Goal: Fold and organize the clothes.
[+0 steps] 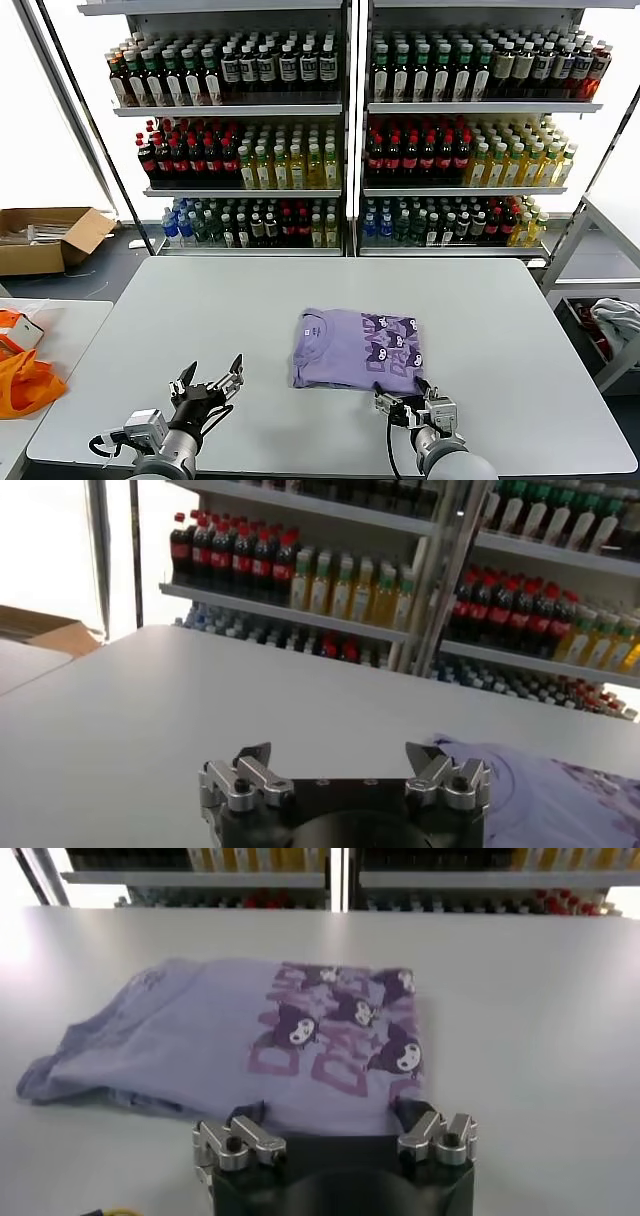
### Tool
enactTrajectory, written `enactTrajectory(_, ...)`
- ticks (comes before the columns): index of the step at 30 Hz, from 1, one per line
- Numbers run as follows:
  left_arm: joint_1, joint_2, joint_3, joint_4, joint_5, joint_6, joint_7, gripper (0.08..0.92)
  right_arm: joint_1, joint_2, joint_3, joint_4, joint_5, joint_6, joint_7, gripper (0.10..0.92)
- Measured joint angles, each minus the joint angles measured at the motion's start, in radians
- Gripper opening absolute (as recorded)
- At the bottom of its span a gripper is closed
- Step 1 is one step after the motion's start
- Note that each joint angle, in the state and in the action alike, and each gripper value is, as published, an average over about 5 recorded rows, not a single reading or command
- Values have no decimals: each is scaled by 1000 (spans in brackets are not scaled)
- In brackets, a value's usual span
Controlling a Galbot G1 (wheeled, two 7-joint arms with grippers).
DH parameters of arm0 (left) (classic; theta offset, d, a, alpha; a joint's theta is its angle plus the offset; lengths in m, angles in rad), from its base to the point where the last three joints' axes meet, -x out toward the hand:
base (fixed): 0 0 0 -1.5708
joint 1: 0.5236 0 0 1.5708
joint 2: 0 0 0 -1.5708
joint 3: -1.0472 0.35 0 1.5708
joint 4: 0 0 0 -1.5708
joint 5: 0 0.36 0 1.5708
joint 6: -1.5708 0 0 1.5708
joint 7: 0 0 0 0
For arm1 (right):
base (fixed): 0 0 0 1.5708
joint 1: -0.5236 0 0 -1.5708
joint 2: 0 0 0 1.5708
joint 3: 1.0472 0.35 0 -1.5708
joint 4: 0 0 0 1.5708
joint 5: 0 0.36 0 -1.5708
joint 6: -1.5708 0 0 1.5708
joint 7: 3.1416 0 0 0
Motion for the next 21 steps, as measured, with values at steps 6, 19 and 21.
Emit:
enactTrajectory(6, 5, 0, 2, -8, 1, 4, -1, 823, 40, 26, -20, 13, -58, 3, -37, 823)
enactTrajectory(19, 10, -3, -5, -9, 1, 6, -2, 823, 116, 65, -147, -90, -79, -4, -77, 823)
enactTrajectory(21, 9, -6, -3, -4, 1, 7, -2, 823, 122, 69, -159, -101, -82, -4, -80, 823)
